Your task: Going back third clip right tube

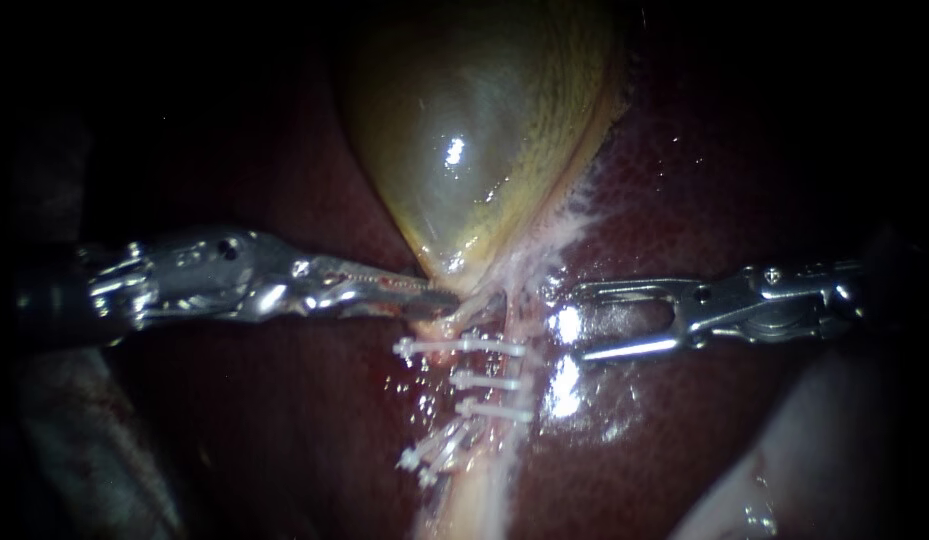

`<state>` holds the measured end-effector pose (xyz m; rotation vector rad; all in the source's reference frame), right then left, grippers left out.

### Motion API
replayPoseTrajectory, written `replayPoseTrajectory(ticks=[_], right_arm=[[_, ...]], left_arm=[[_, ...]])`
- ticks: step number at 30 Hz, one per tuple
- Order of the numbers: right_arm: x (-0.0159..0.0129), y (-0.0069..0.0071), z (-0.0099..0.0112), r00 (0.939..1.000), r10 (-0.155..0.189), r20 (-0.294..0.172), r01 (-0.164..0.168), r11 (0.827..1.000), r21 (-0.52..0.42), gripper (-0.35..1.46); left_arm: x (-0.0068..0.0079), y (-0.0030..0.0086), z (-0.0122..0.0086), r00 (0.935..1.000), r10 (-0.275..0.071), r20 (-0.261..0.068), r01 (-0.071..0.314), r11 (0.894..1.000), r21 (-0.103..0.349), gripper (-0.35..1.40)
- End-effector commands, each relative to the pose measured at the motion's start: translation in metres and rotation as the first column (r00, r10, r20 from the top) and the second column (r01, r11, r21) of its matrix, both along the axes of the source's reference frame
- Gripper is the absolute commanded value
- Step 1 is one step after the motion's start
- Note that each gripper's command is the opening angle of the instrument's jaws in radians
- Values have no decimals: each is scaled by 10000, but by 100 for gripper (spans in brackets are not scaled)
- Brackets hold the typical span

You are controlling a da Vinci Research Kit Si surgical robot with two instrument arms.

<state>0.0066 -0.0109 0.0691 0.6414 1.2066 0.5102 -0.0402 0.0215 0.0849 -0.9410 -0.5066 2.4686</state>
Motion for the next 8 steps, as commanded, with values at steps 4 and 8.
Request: replayPoseTrajectory(ticks=[4, 8], right_arm=[[0, 0, 0, 10000, 1, 1, -1, 10000, -2, 42], [0, 0, 0, 10000, 1, 1, -1, 10000, -3, 42]], left_arm=[[0, 0, 0, 10000, 7, 9, -7, 10000, 5, -35], [0, 0, 0, 10000, 19, 25, -20, 10000, 23, -35]])
